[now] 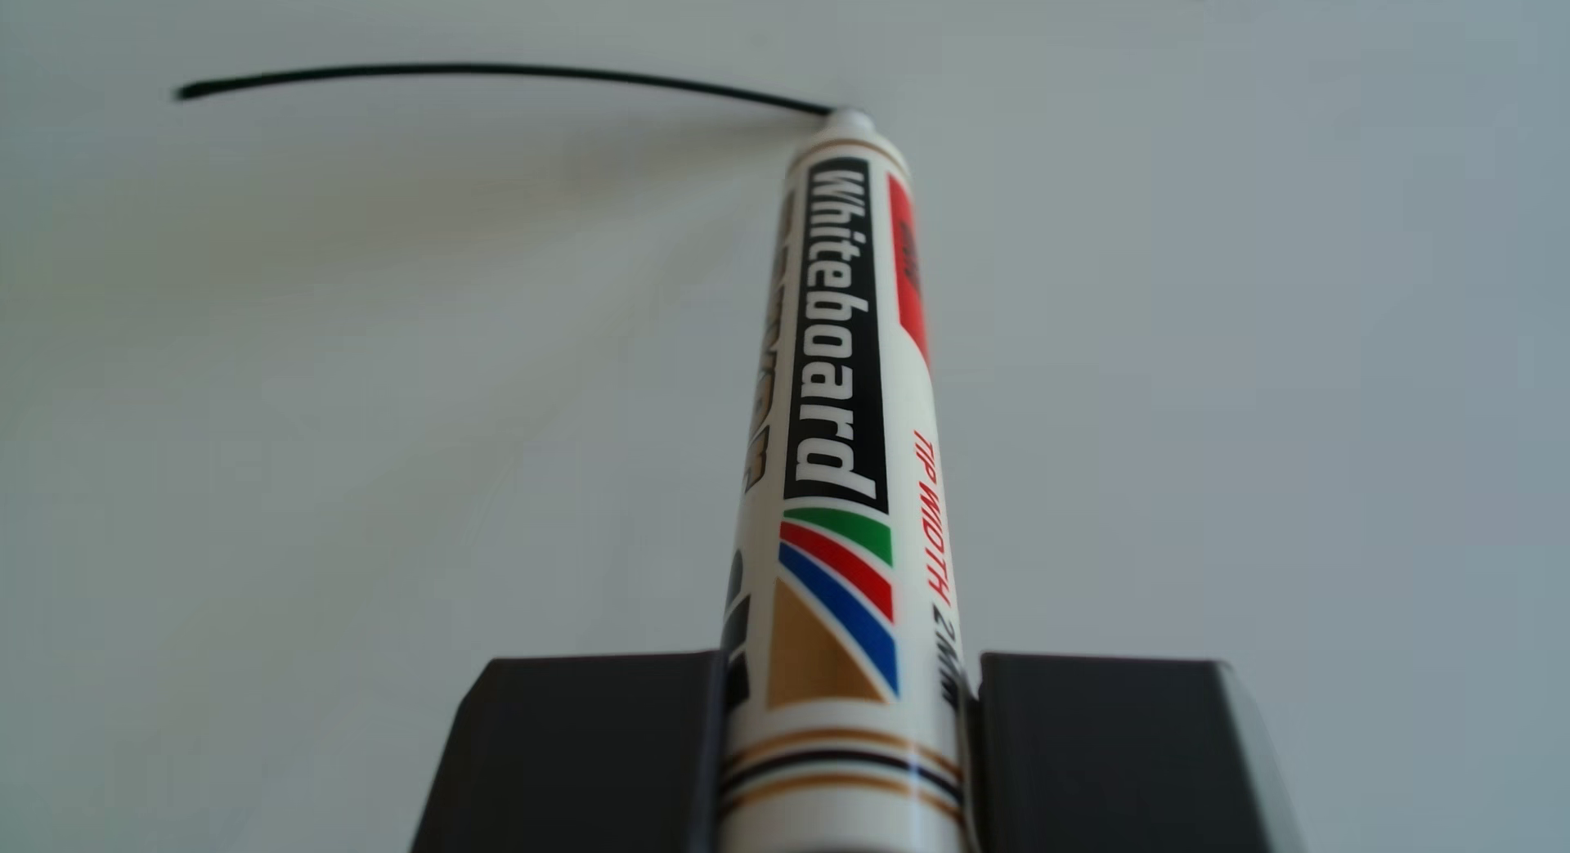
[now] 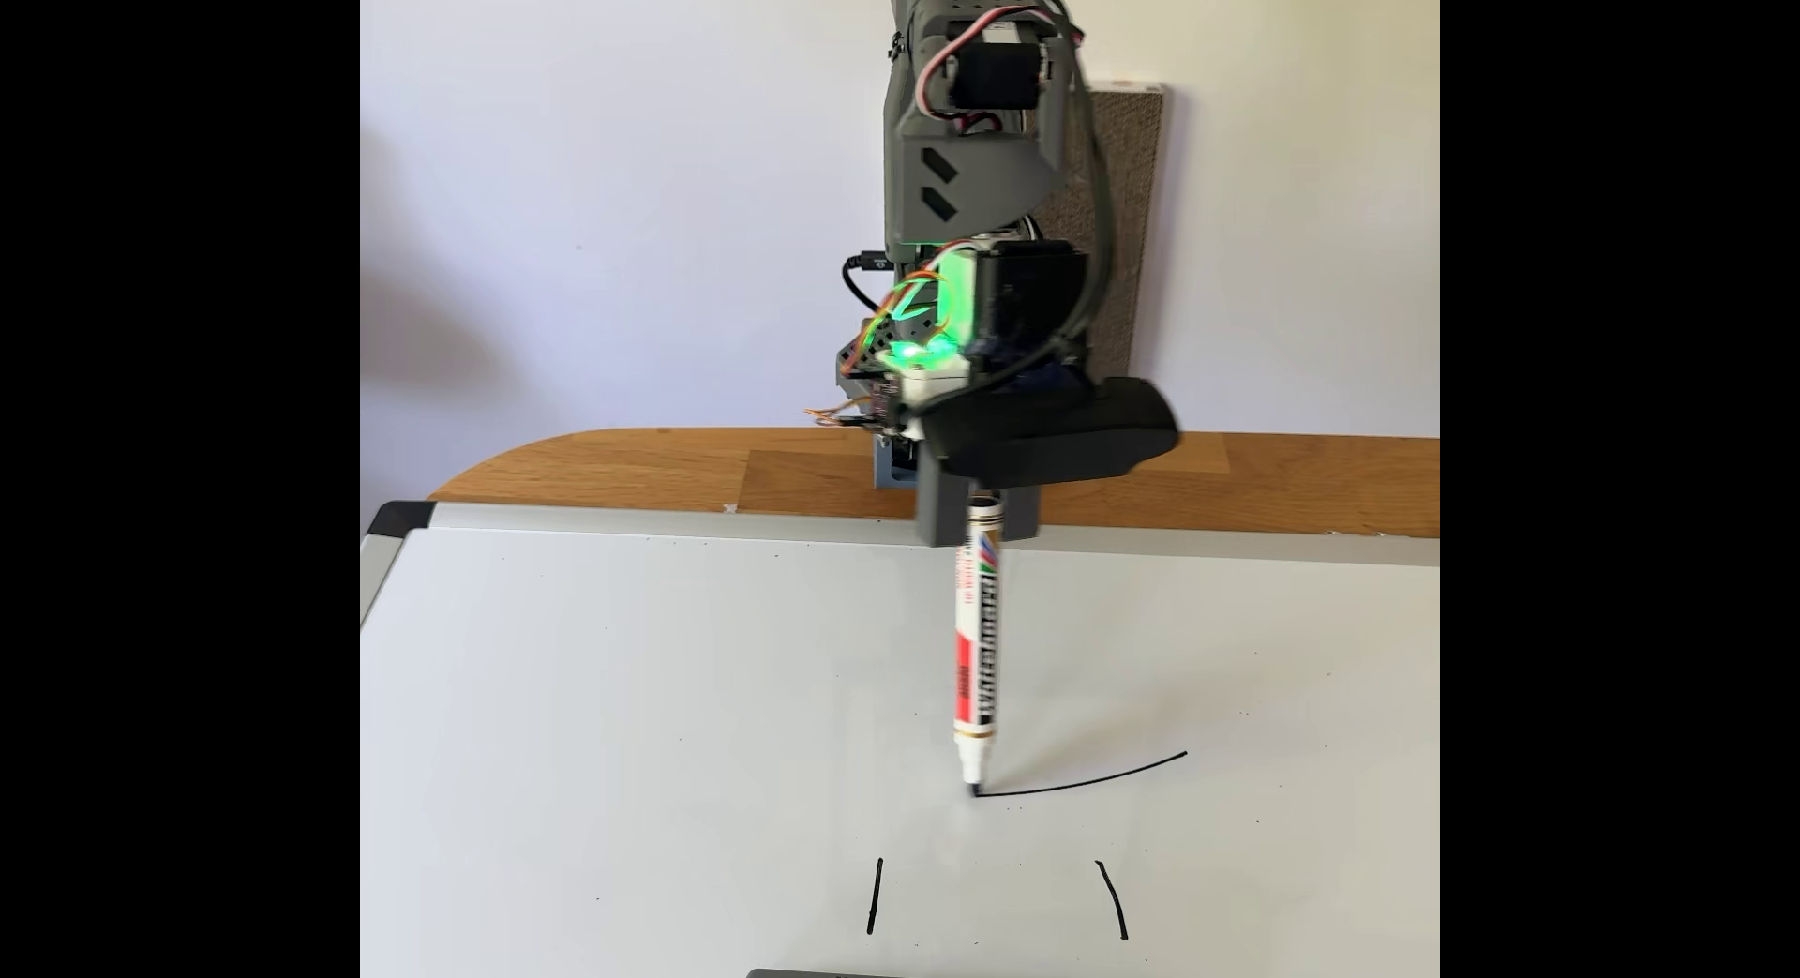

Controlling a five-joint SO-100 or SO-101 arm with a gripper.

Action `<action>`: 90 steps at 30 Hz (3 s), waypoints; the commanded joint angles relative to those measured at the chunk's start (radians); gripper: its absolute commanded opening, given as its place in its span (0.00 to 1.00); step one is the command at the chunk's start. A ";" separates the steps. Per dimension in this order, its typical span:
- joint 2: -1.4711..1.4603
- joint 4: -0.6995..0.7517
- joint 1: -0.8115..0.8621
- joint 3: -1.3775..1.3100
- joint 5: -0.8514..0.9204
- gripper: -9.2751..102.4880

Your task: Draw a face

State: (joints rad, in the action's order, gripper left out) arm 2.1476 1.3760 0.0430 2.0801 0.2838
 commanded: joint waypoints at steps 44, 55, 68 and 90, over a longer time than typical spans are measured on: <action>0.551 0.107 -0.057 -0.137 0.018 0.08; 0.907 0.299 -0.184 -0.146 -0.106 0.08; 1.175 0.390 -0.259 -0.190 -0.107 0.08; 1.290 0.397 -0.259 -0.193 -0.109 0.08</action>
State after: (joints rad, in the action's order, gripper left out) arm 3.3517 1.7717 -0.2224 1.9221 0.1825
